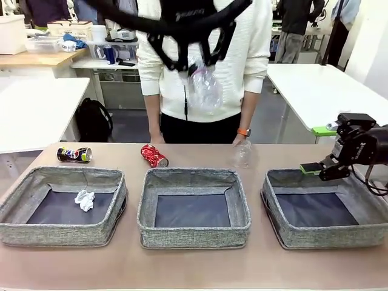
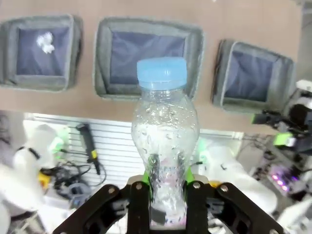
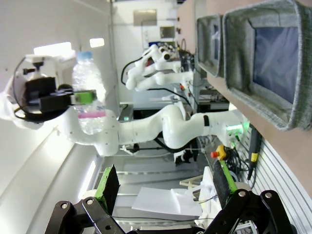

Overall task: Sort the waste into the appropriate baskets.
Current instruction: Pick up the waste item pointed out by the person.

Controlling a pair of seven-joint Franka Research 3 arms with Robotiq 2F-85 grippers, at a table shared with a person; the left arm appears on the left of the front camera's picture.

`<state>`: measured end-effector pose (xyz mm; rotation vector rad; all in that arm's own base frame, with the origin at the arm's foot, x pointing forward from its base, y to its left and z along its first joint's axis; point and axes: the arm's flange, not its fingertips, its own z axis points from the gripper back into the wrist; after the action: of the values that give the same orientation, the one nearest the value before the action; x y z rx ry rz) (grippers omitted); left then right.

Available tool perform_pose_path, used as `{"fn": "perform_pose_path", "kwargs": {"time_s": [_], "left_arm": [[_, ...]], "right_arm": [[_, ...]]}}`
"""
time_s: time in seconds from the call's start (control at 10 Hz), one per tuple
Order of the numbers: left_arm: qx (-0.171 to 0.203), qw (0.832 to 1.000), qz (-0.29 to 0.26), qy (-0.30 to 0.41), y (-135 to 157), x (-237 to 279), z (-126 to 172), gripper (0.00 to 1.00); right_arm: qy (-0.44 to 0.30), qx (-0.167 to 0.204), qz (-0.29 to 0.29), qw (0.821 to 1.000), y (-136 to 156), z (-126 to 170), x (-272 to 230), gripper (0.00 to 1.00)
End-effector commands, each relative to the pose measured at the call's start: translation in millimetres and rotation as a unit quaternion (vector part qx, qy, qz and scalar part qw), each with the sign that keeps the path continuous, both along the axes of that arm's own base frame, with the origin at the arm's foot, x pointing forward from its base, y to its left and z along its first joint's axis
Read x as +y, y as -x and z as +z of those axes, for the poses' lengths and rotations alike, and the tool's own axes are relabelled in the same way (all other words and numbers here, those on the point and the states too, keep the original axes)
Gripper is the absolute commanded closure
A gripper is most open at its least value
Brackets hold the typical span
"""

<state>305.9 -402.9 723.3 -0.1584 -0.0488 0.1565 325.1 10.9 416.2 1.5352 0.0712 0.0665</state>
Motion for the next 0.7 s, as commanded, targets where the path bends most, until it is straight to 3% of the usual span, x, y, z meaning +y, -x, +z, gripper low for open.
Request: {"fn": "perform_pose_path", "kwargs": {"time_s": [0.0, 0.6], "left_arm": [[-0.007, 0.999, -0.027, -0.02, -4.0, -25.3, 33.2, 0.77], [-0.006, 0.991, -0.067, -0.112, -25.3, -21.4, 47.1, 0.77]], "right_arm": [[-0.012, -0.015, -0.002, 1.0, -1.8, 1.2, 1.8, 0.0], [-0.012, -0.015, -0.002, 1.0, -1.8, 1.2, 1.8, 0.0]]}}
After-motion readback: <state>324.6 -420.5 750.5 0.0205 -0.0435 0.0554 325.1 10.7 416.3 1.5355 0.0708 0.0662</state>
